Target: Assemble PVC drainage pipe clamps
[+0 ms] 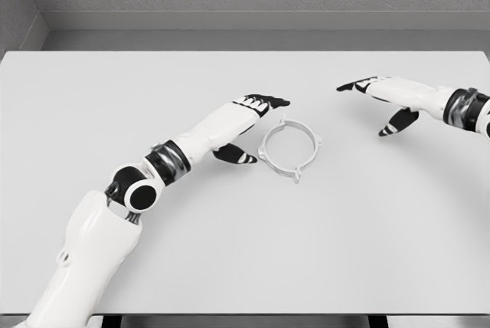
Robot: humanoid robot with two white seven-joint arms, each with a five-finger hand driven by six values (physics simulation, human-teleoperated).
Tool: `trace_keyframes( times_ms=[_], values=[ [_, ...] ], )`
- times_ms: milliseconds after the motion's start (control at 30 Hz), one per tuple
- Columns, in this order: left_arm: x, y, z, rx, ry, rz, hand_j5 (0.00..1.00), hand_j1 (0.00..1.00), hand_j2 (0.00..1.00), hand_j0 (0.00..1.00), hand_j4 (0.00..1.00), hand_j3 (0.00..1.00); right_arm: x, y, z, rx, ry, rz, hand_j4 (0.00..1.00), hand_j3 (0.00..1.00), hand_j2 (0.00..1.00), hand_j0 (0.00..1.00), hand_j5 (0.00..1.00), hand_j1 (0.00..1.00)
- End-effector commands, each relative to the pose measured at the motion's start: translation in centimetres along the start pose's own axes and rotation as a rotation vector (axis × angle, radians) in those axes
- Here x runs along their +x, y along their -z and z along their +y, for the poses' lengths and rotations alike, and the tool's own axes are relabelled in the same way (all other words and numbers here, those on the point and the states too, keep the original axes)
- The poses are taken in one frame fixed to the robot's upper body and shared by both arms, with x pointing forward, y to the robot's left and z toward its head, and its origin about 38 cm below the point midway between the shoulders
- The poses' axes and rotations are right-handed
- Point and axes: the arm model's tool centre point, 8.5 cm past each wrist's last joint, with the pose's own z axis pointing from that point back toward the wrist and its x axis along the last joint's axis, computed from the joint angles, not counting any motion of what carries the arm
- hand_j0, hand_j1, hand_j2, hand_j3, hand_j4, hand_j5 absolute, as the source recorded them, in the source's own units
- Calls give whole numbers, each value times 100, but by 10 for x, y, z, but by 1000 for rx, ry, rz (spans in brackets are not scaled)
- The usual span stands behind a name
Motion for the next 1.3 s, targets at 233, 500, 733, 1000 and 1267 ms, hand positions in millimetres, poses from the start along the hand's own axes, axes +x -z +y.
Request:
trace_keyframes(
  times_ms=[233,500,733,1000,1267],
  values=[
    [6,10,-13,-29,-23,-15,100,100,100,100,100,100,14,4,2,23,-37,-37,100,100,100,100,100,100],
    [2,12,-16,-39,-33,-2,100,100,100,100,100,100,12,4,4,30,-40,-29,100,100,100,100,100,100],
    [-6,14,-21,-58,-41,20,100,100,100,100,100,100,8,1,4,31,-36,-17,100,100,100,100,100,100],
    [-9,23,-20,-61,-49,24,100,100,100,100,100,100,-8,-20,-6,28,-54,34,100,100,100,100,100,100],
    [-12,29,-20,-68,-58,33,100,100,100,100,100,100,-13,-26,-12,24,-60,54,100,100,100,100,100,100]
  ],
)
